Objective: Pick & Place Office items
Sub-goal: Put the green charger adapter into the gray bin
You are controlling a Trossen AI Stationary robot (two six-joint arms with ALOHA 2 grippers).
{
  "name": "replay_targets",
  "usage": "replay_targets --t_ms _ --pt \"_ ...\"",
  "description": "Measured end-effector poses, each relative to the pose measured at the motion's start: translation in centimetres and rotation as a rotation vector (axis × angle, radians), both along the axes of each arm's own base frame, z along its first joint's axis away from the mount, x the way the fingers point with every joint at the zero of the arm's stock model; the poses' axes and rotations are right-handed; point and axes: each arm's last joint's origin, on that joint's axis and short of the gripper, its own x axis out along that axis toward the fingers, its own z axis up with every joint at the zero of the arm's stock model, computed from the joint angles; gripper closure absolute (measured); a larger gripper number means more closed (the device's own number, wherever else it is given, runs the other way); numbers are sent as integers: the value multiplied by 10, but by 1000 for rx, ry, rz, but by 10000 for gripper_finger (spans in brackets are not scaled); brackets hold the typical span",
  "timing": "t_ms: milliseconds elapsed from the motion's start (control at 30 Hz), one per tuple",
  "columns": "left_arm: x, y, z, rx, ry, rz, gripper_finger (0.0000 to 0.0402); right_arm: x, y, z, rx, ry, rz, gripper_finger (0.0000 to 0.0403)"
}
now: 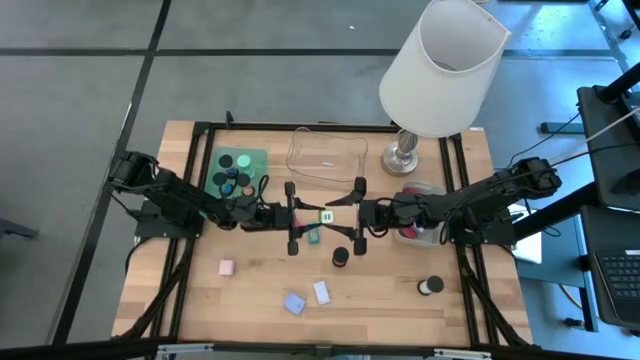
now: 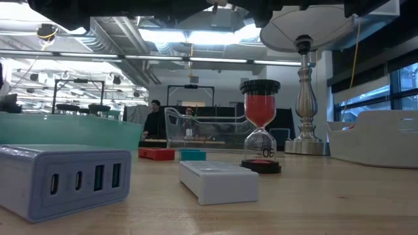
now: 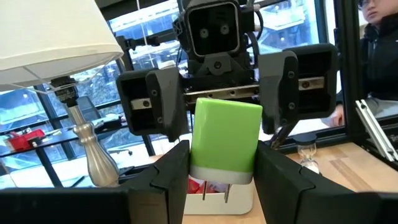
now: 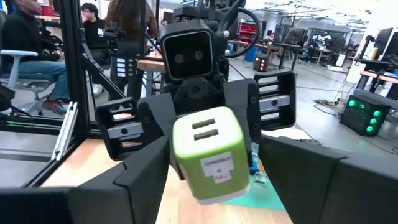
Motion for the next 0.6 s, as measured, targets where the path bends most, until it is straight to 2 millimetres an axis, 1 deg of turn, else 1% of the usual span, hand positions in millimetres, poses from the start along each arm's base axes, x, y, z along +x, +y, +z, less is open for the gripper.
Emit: replay_targets --t_ms 233,500,600 --pt "0 1 1 -6 -16 -18 257 0 -1 0 1 -3 -3 173" --pt "0 2 2 -19 -20 -12 257 0 -1 1 -8 -6 -9 235" --pt "0 2 2 -23 -21 -12 257 0 -1 1 -27 -6 -8 252"
